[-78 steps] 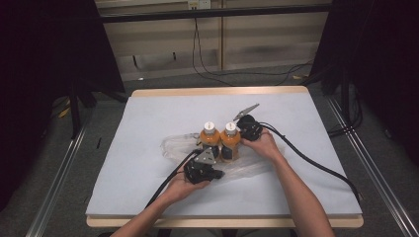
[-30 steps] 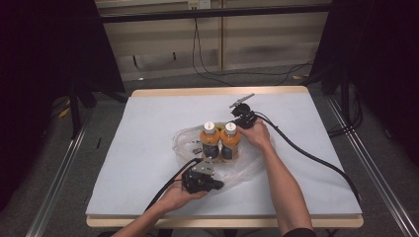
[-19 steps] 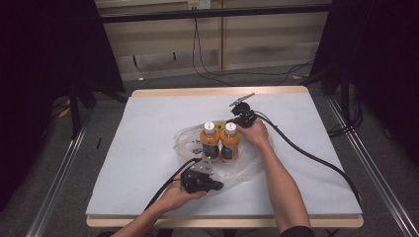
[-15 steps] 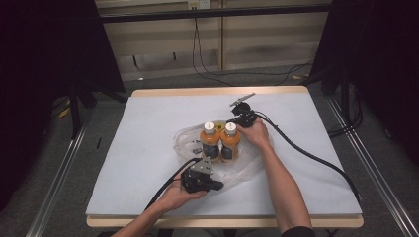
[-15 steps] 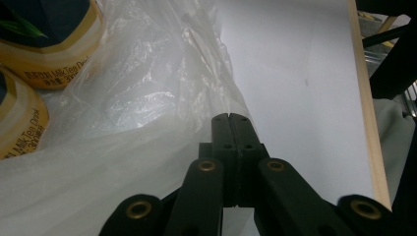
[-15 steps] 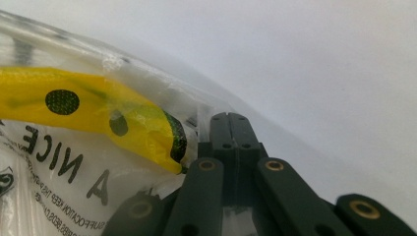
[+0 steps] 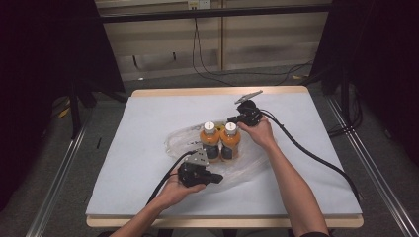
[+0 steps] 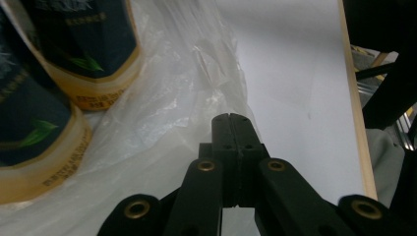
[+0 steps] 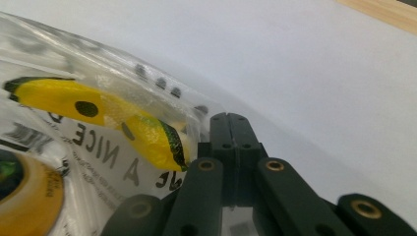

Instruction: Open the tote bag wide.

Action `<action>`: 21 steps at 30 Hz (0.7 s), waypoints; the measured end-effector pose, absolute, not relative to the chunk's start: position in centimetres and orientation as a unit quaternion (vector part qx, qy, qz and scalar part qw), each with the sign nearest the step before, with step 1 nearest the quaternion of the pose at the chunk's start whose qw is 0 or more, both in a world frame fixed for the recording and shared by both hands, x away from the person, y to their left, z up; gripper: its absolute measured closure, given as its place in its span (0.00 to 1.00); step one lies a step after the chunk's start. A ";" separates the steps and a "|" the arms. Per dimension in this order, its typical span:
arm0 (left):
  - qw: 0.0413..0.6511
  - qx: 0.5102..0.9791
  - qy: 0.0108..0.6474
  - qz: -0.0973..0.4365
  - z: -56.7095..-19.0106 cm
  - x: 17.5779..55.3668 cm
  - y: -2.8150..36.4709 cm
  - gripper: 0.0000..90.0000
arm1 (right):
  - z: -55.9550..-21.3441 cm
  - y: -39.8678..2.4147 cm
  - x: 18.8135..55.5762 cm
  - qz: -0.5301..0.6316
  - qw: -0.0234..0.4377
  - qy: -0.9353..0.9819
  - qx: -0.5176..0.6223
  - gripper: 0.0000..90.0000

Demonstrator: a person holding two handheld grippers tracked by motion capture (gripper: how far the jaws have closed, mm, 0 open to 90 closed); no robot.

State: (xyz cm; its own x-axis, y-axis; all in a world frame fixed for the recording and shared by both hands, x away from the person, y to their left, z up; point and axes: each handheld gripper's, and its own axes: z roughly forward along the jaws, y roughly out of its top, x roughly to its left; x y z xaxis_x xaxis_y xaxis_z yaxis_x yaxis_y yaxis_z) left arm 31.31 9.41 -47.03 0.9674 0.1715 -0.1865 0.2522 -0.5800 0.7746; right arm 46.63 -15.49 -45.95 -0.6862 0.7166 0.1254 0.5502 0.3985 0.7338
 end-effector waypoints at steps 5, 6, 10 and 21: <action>0.456 0.881 0.124 -0.036 -46.8 31.1 9.5 0.98 | -45.1 -16.1 45.7 0.404 0.121 0.824 0.378 1.00; 0.455 0.882 0.122 -0.030 -46.5 31.0 9.6 0.97 | -45.0 -16.2 45.4 0.410 0.120 0.823 0.375 1.00; 0.471 0.872 0.128 -0.015 -45.9 30.7 10.0 0.91 | -44.2 -16.6 44.1 0.413 0.130 0.821 0.372 1.00; 0.519 0.840 0.153 0.033 -44.3 30.9 11.3 0.58 | -42.5 -18.6 40.5 0.442 0.157 0.807 0.359 0.74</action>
State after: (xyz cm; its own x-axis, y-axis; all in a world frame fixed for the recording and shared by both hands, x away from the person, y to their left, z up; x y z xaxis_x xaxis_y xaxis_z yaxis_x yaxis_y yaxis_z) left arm 30.93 11.27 -44.32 0.9509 0.2915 -0.1041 0.2235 -0.4139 0.8825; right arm 40.48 -18.56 -42.47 -0.6928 0.7182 0.0641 0.4408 0.3515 0.8259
